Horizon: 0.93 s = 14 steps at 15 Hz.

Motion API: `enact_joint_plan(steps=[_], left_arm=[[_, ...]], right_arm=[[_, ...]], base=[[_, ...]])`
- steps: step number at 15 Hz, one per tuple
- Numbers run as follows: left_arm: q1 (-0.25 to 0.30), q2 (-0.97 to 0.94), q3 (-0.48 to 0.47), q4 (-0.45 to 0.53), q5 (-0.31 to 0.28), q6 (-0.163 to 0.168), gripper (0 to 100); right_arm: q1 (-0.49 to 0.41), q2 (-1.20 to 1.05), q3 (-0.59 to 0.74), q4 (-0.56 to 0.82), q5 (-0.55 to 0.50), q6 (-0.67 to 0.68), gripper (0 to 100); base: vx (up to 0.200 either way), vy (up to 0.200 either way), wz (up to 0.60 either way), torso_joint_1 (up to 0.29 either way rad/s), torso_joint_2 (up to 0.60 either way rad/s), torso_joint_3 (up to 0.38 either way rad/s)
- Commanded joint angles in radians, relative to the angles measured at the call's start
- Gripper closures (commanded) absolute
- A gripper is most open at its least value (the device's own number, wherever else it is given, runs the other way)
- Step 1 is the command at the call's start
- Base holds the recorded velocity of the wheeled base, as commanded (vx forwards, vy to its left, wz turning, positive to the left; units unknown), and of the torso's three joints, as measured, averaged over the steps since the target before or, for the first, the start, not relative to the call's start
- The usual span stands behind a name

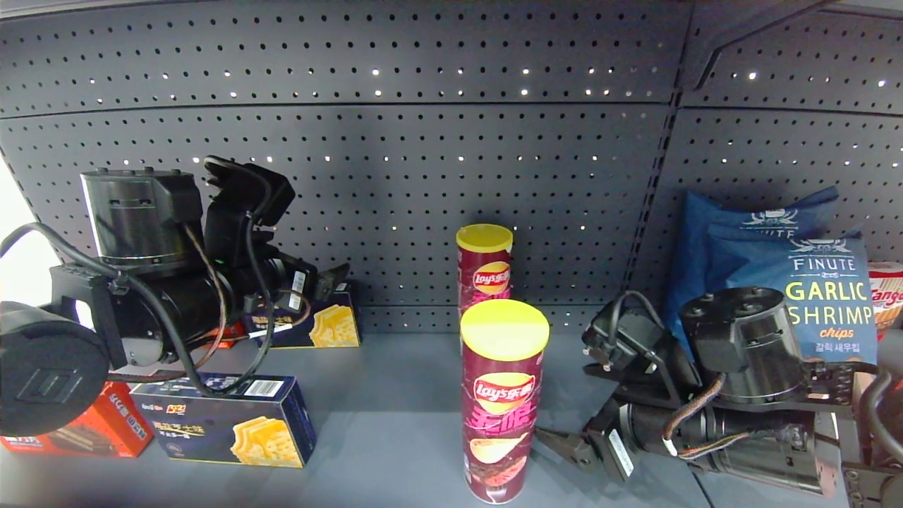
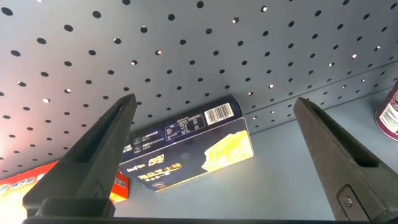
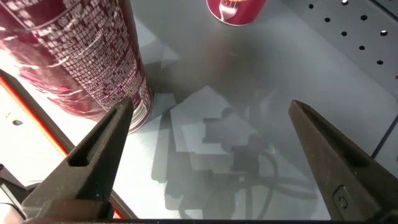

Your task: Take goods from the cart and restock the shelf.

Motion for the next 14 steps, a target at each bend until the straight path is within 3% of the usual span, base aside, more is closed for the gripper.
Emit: enact_joint_plan(steps=[1,14], left_arm=[[0.0,0.002,0.0,0.0,0.0,0.0,0],[0.014,0.002,0.001,0.0,0.0,0.0,0]], right_arm=[[0.0,0.003,-0.006,0.0,0.001,0.0,0],[0.008,0.018,-0.015,0.0,-0.001,0.0,0]], base=[[0.0,0.0,0.0,0.0,0.0,0.0],[0.0,0.0,0.0,0.0,0.0,0.0]])
